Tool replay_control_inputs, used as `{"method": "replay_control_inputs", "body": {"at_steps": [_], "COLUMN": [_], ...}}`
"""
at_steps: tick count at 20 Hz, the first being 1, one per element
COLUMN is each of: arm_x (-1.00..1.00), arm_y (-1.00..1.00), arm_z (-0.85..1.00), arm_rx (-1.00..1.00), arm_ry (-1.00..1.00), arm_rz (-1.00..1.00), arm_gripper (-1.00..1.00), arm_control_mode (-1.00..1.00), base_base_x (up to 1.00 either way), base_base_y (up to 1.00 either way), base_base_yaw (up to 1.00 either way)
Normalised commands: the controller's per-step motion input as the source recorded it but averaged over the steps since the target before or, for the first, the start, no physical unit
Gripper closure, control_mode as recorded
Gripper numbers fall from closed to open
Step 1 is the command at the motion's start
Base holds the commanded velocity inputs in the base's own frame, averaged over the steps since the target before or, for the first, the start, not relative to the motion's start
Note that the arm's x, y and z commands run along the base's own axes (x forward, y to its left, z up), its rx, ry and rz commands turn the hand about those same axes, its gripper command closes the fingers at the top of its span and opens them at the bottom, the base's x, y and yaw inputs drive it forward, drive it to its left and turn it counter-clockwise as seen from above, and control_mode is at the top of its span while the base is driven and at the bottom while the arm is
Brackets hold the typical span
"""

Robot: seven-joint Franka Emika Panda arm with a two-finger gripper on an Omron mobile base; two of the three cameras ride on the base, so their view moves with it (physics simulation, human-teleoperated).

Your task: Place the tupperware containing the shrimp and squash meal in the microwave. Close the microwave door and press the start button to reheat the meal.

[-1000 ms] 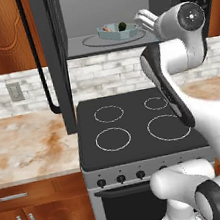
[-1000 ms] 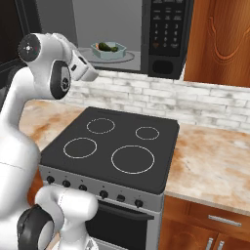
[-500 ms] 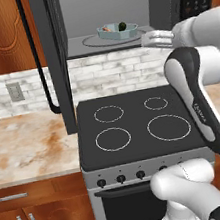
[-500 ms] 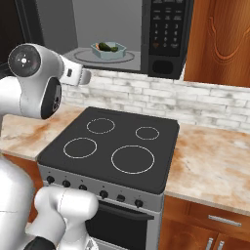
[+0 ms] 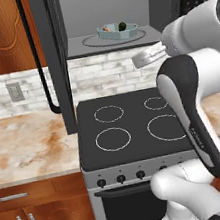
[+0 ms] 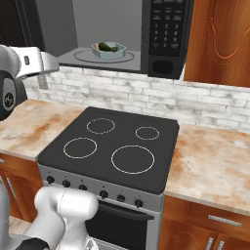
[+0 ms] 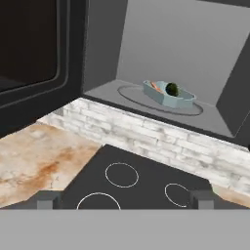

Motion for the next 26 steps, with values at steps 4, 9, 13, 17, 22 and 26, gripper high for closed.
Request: {"method": "replay_control_inputs", "body": {"at_steps": [4,9,13,17,22,26], "arm_x": [-0.67,-0.74,-0.79,-0.94,-0.35,0.04], "arm_y": [0.63,0.62,0.5,0.45,0.74,0.93], "arm_z": [0.0,0.03,0.03,0.13,0.05,0.0], "arm_rx": [-0.37,-0.37,-0.37,-0.31,-0.28,-0.27], "arm_ry": [-0.18,-0.13,-0.12,-0.14,-0.04,0.0], "arm_rz": [0.03,0.0,0.0,0.0,0.0,0.0], "arm_gripper": [-1.0,-1.0,-1.0,-1.0,-1.0,-1.0], "arm_control_mode": [-1.0,-1.0,-1.0,-1.0,-1.0,-1.0], "base_base_x": [0.0,0.0,0.0,0.0,0.0,0.0], "base_base_y": [0.0,0.0,0.0,0.0,0.0,0.0], "base_base_yaw": [0.0,0.0,0.0,0.0,0.0,0.0]}}
